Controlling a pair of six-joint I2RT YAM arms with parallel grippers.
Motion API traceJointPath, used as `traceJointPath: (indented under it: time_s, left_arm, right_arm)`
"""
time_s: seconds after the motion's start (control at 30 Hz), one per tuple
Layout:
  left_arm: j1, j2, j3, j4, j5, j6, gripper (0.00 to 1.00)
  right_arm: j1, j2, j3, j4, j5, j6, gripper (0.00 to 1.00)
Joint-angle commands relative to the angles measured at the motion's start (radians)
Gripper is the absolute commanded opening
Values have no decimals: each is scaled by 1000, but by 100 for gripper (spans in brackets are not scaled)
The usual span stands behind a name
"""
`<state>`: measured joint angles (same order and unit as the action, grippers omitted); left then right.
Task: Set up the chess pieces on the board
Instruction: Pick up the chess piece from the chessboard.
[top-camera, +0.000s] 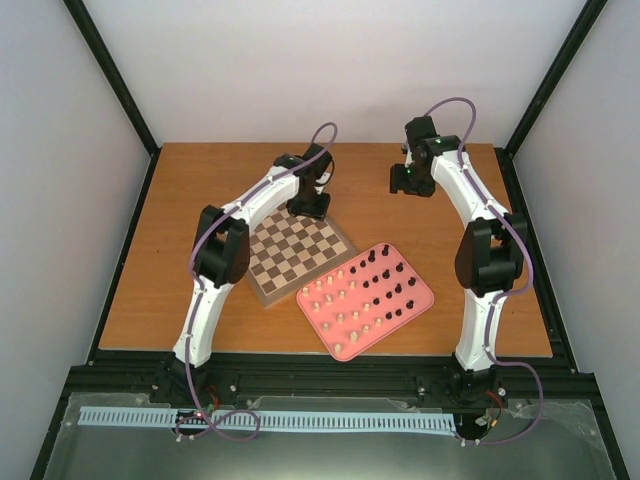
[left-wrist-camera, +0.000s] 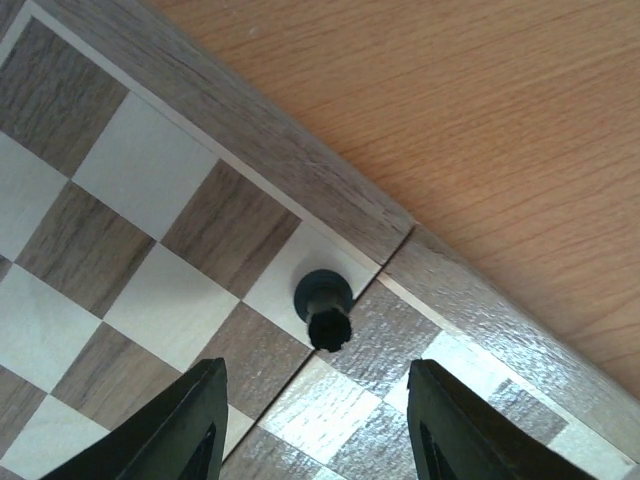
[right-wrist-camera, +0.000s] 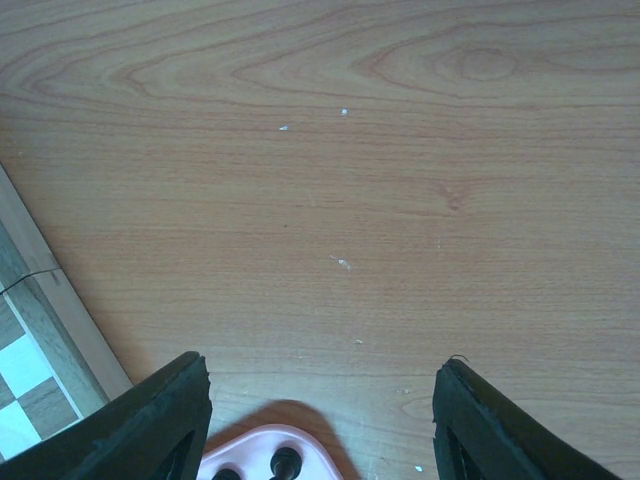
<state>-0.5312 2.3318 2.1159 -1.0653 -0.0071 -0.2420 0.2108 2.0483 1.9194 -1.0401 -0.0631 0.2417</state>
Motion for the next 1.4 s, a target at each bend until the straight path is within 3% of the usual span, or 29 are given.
traceJointPath:
  time_s: [0.0, 0.97, 1.2, 1.37]
  left_arm:
    - [20, 15, 37, 6, 6, -4, 51]
    - [23, 76, 104, 11, 47, -2, 42]
    - [23, 77, 105, 5, 47, 0, 29]
    - [23, 80, 105, 4, 48, 1, 27]
  right_arm:
    - [-10, -9, 4, -5, 4, -18, 61]
    - [-13, -9, -1, -14, 20, -21, 61]
    - [-13, -7, -8, -11, 18, -19, 61]
    - [-13, -5, -14, -10, 17, -18, 61]
